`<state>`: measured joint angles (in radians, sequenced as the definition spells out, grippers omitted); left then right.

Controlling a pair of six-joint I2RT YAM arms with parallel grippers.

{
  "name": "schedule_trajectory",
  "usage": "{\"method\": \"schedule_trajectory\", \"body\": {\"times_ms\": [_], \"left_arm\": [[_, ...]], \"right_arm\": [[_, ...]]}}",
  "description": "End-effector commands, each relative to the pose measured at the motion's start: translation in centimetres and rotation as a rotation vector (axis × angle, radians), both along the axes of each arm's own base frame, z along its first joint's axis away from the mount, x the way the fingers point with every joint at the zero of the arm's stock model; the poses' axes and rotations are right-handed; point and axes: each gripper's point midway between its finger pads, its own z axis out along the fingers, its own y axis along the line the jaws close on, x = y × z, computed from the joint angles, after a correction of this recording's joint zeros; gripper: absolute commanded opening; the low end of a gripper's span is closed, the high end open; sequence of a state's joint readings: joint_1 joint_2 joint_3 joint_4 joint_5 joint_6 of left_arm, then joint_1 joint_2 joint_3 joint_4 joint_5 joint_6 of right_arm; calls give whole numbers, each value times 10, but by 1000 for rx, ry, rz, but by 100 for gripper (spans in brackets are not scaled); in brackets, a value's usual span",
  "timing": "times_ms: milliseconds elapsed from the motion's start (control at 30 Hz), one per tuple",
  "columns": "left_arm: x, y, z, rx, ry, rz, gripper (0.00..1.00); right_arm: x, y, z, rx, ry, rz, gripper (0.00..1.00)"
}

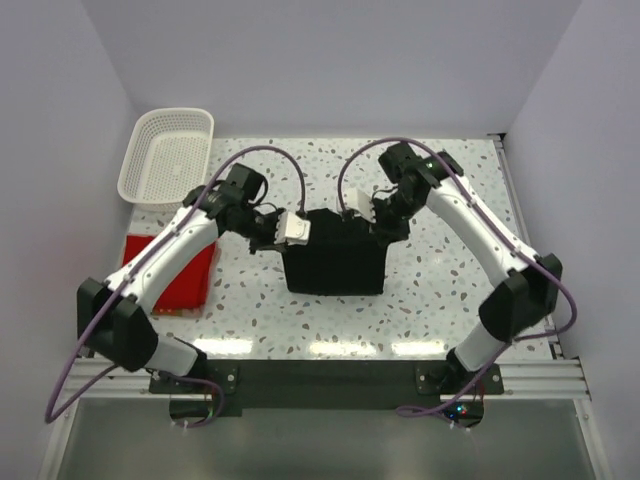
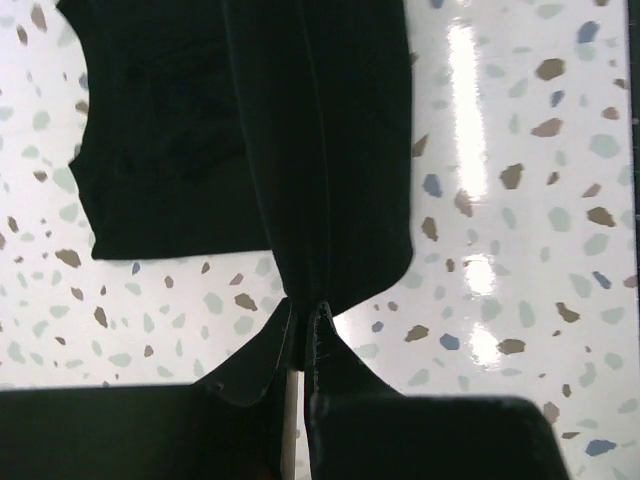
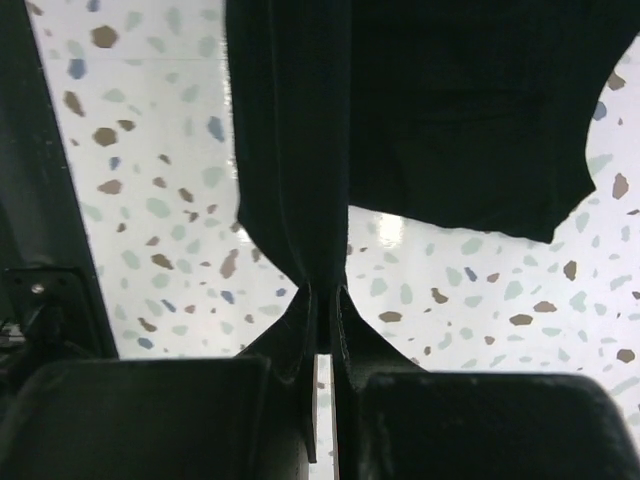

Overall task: Fold and stack the t-shirts
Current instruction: Fold the tshirt

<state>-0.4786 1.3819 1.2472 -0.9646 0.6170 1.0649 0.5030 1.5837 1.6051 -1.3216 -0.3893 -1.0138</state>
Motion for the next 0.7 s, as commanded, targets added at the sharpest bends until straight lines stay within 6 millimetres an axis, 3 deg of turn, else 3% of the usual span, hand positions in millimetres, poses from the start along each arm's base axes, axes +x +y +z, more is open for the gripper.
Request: {"method": "schedule_trajectory", "body": {"times_ms": [0, 33, 67, 100, 167, 200, 267, 300, 367, 400, 533, 667], "left_arm": [[67, 12, -14, 24, -8, 138, 0], [79, 11, -16, 12, -9, 143, 0], [98, 7, -5, -2, -40, 156, 0], [112, 7, -22, 13, 1, 168, 0], [139, -1, -17, -1, -21, 174, 0], [150, -2, -38, 15, 26, 191, 0], [175, -7, -42, 11, -1, 210, 1], [183, -8, -64, 27, 40, 226, 1], [198, -14, -72, 21, 43, 236, 1], [200, -15, -92, 33, 84, 246, 1], [200, -21, -124, 22, 167, 282, 0], [157, -17, -152, 27, 308, 281, 0]], "right_arm": [[33, -14, -5, -28, 32, -18, 0], [42, -16, -10, -35, 36, -18, 0], [52, -18, -15, -44, 28, -20, 0], [69, -22, -26, -58, 25, -34, 0], [85, -26, -38, -74, 21, -34, 0], [96, -31, -53, -96, 42, -43, 0], [109, -34, -67, -108, 52, -54, 0], [118, -32, -72, -104, 41, -58, 0], [133, -32, -94, -115, 45, -77, 0], [136, -31, -102, -121, 50, -79, 0], [148, -35, -144, -157, 63, -119, 0], [147, -29, -160, -147, 86, -149, 0]]}}
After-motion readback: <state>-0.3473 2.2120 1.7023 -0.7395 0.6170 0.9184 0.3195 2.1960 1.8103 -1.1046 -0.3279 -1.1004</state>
